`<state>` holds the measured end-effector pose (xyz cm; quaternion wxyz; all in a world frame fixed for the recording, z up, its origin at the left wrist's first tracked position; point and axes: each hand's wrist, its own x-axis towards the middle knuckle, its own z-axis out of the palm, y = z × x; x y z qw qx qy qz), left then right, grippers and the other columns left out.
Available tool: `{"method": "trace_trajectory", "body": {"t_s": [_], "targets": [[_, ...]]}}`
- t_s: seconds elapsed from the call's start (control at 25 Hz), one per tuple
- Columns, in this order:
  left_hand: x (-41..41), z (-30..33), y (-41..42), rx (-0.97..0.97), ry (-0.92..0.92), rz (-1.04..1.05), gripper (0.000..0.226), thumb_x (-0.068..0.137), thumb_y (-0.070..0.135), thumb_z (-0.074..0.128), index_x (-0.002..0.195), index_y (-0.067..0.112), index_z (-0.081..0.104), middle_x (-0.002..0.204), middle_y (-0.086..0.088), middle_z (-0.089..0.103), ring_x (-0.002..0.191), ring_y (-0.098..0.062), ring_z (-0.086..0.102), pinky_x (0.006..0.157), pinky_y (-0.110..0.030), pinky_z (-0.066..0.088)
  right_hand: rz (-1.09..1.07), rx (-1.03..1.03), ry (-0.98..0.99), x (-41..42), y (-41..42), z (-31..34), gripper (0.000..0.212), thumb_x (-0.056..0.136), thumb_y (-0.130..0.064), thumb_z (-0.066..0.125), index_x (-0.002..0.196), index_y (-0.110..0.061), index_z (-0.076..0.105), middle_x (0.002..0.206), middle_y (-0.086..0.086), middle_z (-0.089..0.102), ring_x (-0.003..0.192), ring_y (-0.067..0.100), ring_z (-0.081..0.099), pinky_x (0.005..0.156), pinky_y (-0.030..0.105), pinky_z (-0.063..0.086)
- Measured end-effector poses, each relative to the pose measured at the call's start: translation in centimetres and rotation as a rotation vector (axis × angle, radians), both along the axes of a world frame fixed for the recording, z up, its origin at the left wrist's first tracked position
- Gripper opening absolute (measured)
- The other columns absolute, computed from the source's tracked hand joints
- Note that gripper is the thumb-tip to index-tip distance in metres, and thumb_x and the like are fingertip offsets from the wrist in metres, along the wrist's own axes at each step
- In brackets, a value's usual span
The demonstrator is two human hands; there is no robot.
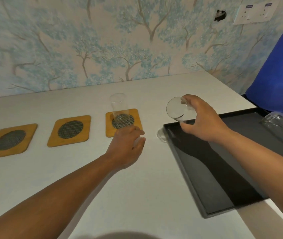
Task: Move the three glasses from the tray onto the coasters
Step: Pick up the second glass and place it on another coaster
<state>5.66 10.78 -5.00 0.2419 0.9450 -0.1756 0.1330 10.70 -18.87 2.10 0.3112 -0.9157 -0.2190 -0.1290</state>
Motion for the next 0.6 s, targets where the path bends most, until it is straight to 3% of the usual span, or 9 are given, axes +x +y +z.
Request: {"method": "trace_trajectory", "body": {"t_s": [0.24,0.4,0.52,0.6], "targets": [[-4.1,-1.0,12.8,0.073,-0.046,0.232,0.025,0.095,0.027,0.061,0.115,0.015,0.072,0.113,0.003,0.065,0.105,-0.021,0.057,0.091,-0.03,0.036,0.204,0.117,0.1,-2.0,12.4,-0.8,0.076,0.071,-0.037,0.08,0.136,-0.04,0.04,0.127,-0.022,0.052,0.118,-0.015,0.047,0.092,0.007,0.035],[-5.2,-0.9,18.9,0.097,-0.069,0.318,0.018,0.091,0.024,0.064,0.107,0.017,0.071,0.114,0.003,0.063,0.107,-0.024,0.056,0.09,-0.03,0.034,0.272,0.194,0.137,-2.5,19.7,-1.5,0.07,0.068,-0.04,0.077,0.128,-0.047,0.041,0.121,-0.03,0.053,0.111,-0.013,0.052,0.085,0.003,0.037],[-5.5,-0.9,22.9,0.063,-0.072,0.425,0.021,0.091,0.025,0.067,0.11,0.016,0.071,0.126,-0.004,0.063,0.117,-0.029,0.055,0.097,-0.038,0.038,0.303,0.244,0.181,-2.2,24.6,-2.5,0.077,0.068,-0.039,0.08,0.135,-0.036,0.041,0.13,-0.018,0.056,0.114,-0.018,0.05,0.088,0.001,0.036],[-5.4,-1.1,25.0,0.041,-0.033,0.478,0.033,0.092,0.03,0.068,0.121,0.013,0.068,0.136,-0.01,0.059,0.127,-0.032,0.052,0.104,-0.044,0.039,0.317,0.275,0.205,-1.7,27.4,-3.4,0.078,0.069,-0.034,0.084,0.133,-0.038,0.039,0.13,-0.011,0.057,0.116,-0.01,0.052,0.09,0.006,0.04]]}}
